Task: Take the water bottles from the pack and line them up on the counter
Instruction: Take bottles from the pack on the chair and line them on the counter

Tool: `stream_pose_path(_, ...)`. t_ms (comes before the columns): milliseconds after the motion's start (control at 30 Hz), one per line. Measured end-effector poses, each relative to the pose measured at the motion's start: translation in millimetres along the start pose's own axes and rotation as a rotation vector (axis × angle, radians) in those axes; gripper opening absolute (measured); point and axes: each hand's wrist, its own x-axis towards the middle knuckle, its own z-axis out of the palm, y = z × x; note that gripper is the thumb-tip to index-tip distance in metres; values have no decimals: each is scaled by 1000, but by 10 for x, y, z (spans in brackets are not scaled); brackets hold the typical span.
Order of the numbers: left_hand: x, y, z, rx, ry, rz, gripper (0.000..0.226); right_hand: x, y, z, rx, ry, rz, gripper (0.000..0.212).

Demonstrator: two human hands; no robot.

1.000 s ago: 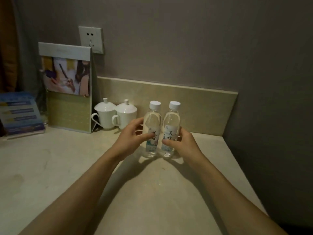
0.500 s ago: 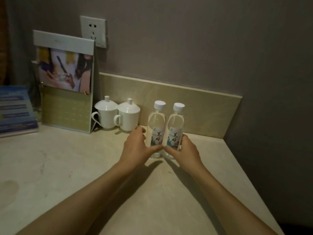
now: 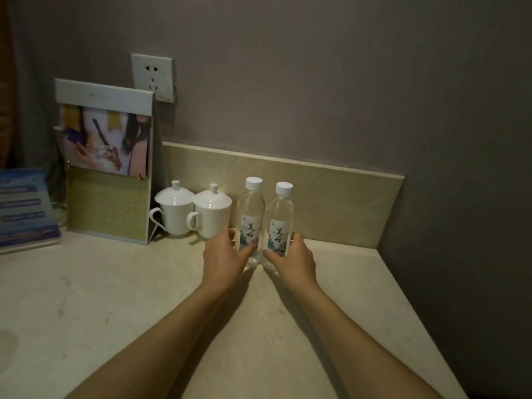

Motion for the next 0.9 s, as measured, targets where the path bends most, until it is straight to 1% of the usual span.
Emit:
stream_pose_path(100, 12, -29, 28, 89, 51, -36, 40, 27, 6, 3, -4, 6, 5, 44)
stream_pose_path(233, 5, -88, 45, 71, 18, 16, 32, 40, 20, 13, -4, 15, 4, 43)
stream_pose_path(367, 47, -88, 66, 66, -21, 53, 29, 72, 12, 47, 10, 11, -4, 42)
stream_pose_path(500, 130, -97, 75, 96, -16, 71, 24, 137, -5, 88, -7, 9, -14, 43)
stream_pose_path(900, 316, -122, 169, 79, 15, 85, 24, 373, -63, 213, -19, 12, -6, 46)
